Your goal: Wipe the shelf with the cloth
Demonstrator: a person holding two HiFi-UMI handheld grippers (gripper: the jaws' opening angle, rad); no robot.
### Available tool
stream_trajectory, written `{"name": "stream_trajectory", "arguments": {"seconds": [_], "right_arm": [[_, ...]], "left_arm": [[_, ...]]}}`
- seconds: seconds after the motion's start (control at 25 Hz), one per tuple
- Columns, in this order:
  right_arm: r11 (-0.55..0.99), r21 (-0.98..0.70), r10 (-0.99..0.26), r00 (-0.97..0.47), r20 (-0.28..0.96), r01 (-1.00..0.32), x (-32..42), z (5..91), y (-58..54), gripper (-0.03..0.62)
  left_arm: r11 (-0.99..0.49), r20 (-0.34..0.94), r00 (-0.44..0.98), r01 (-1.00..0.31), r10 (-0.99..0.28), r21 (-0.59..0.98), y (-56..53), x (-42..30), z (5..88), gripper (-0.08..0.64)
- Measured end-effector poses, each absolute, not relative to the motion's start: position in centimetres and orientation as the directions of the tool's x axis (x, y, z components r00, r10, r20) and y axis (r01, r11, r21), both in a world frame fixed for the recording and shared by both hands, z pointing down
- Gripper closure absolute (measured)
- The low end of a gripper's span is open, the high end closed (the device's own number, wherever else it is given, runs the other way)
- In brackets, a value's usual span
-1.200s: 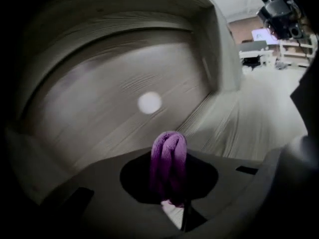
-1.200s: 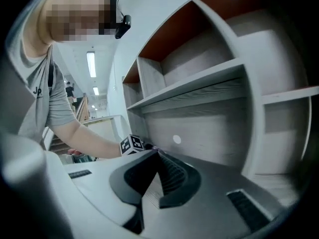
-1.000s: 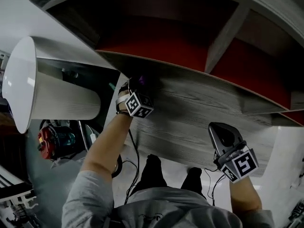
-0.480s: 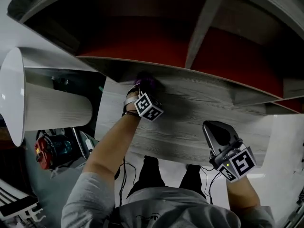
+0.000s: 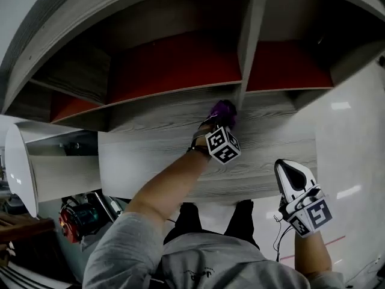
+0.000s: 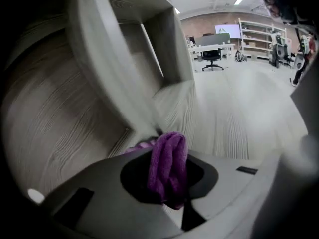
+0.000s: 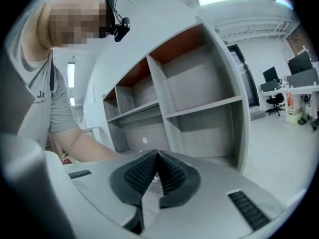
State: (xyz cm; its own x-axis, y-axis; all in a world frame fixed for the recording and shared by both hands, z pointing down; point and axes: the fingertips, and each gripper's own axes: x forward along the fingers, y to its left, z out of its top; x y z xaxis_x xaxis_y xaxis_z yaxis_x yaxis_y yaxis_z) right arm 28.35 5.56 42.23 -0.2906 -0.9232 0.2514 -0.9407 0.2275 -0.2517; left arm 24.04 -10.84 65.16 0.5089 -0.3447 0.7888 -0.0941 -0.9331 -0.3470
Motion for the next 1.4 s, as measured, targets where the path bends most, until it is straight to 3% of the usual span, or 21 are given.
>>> {"name": "stream_trajectory", "arguments": {"seconds": [0.24, 0.36, 0.52, 0.64, 0.76, 0.84, 0.96, 1.04, 1.12, 1.24, 1.4], "right_arm": [[0.201, -0.266, -0.926, -0.271, 0.262, -0.943, 29.7, 42.6, 7.5, 0.571], [0.247, -0.263, -0.915, -0.314, 0.253, -0.933, 26.5, 41.9, 5.7, 0.571], [0.364, -0.253, -0.876, -0.421, 0.233, -0.897, 19.3, 40.2, 1.3, 0.571], [0.470, -0.236, -0.825, -0.519, 0.225, -0.850, 12.9, 39.2, -2.2, 0.571], [0.551, -0.212, -0.776, -0.589, 0.226, -0.807, 6.4, 38.3, -4.6, 0.571], [0.599, -0.191, -0.743, -0.629, 0.230, -0.778, 2.4, 37.7, -5.7, 0.571], [0.661, -0.156, -0.696, -0.677, 0.238, -0.734, -2.5, 37.3, -6.6, 0.571], [0.688, -0.136, -0.674, -0.698, 0.243, -0.713, -4.6, 37.3, -6.8, 0.571], [0.700, -0.127, -0.664, -0.705, 0.247, -0.703, -5.5, 37.5, -6.8, 0.571], [0.693, -0.137, -0.665, -0.701, 0.257, -0.708, -5.5, 38.5, -6.8, 0.571], [0.683, -0.157, -0.669, -0.697, 0.258, -0.713, -4.8, 39.5, -6.9, 0.571]], "left_arm": [[-0.939, 0.766, 0.552, -0.102, -0.329, -0.330, -10.0, 24.7, 64.7, 0.485], [-0.937, 0.716, 0.607, -0.261, -0.345, -0.231, -11.0, 21.4, 62.6, 0.486], [-0.810, 0.611, 0.632, -0.586, -0.477, -0.026, -16.0, 10.3, 58.1, 0.486], [-0.673, 0.549, 0.577, -0.738, -0.605, 0.034, -20.2, -0.3, 55.4, 0.486], [-0.606, 0.518, 0.509, -0.795, -0.687, -0.022, -22.1, -9.3, 52.9, 0.486], [-0.585, 0.506, 0.443, -0.795, -0.740, -0.160, -22.9, -14.2, 51.3, 0.486], [-0.525, 0.434, 0.320, -0.671, -0.842, -0.524, -25.1, -19.1, 47.3, 0.486], [-0.413, 0.333, 0.247, -0.467, -0.910, -0.782, -27.3, -20.7, 43.9, 0.486], [-0.259, 0.223, 0.180, -0.209, -0.958, -0.943, -29.6, -21.7, 41.3, 0.486], [-0.072, 0.088, 0.140, 0.116, -0.986, -0.991, -32.3, -21.8, 39.2, 0.486], [0.008, 0.027, 0.121, 0.282, -0.992, -0.959, -34.5, -21.2, 39.5, 0.486]]}}
